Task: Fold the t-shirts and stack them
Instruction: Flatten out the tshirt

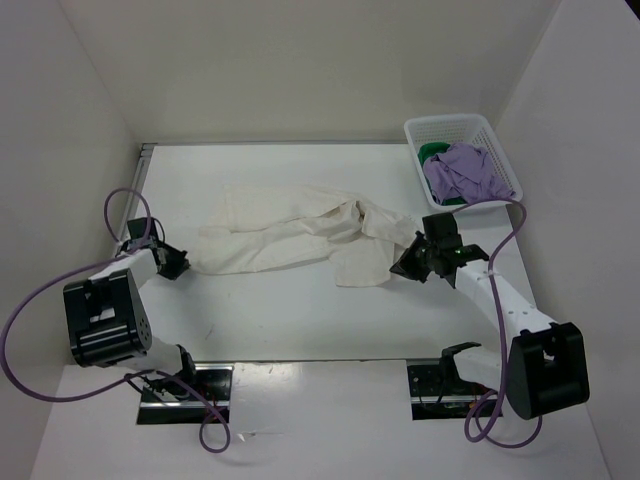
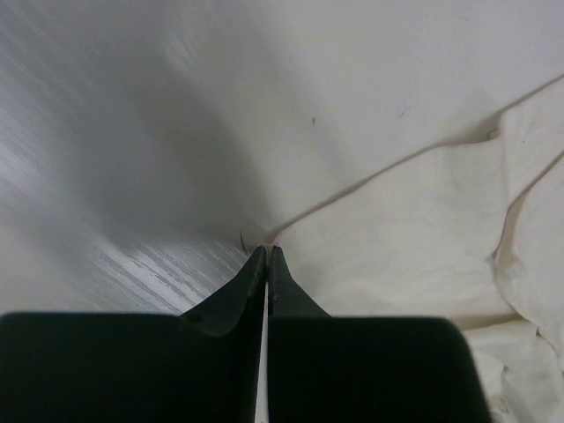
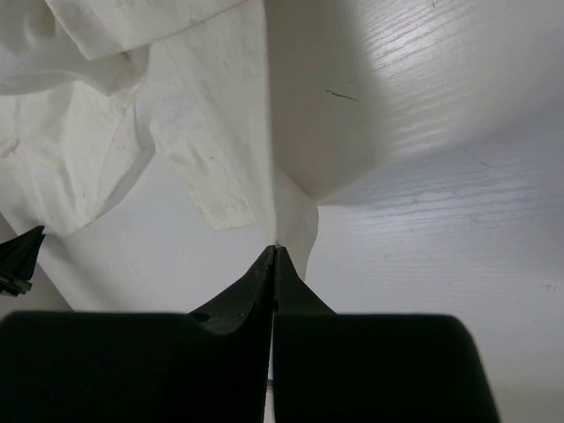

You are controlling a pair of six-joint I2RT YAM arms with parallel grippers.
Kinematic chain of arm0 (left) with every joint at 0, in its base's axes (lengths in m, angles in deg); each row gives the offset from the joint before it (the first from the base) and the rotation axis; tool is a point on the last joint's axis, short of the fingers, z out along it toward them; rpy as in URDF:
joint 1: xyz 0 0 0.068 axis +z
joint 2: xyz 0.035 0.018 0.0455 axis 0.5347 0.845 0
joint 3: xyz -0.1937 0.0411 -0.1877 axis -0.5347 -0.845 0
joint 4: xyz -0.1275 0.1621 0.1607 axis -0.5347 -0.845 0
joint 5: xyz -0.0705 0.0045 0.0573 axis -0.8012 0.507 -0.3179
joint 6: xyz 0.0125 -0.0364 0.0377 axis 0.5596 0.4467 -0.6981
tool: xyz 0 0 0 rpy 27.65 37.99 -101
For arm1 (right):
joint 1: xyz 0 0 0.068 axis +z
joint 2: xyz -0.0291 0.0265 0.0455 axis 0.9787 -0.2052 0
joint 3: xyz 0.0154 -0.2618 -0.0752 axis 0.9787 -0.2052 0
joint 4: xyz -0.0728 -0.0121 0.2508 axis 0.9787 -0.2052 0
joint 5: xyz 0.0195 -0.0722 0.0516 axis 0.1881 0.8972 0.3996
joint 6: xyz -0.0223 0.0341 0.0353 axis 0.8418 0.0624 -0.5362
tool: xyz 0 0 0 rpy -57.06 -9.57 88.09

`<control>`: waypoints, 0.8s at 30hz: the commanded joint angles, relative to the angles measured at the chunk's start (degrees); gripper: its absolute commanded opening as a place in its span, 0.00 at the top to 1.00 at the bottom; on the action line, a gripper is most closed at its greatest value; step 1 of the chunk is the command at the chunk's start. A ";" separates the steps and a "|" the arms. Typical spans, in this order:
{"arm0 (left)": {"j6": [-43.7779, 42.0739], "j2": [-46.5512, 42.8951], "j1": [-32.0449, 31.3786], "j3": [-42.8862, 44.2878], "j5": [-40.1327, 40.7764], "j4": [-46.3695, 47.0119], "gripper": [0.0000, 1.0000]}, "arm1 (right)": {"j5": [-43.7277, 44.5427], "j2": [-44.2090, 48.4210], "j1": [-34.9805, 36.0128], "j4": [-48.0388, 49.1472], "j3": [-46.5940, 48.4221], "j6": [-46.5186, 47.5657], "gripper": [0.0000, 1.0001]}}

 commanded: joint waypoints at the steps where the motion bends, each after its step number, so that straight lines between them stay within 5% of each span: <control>1: -1.12 -1.97 0.13 1.66 -2.60 1.50 1.00 | -0.39 -0.03 0.50 1.29 3.55 0.74 1.00; 8: -2.35 -9.71 -2.93 14.31 -8.75 -5.17 1.00 | 0.14 -0.03 0.50 -5.03 17.42 3.37 1.00; 24: -4.63 -4.79 -0.92 72.49 -15.45 -18.18 1.00 | 8.57 -13.74 0.50 -16.20 98.98 9.44 1.00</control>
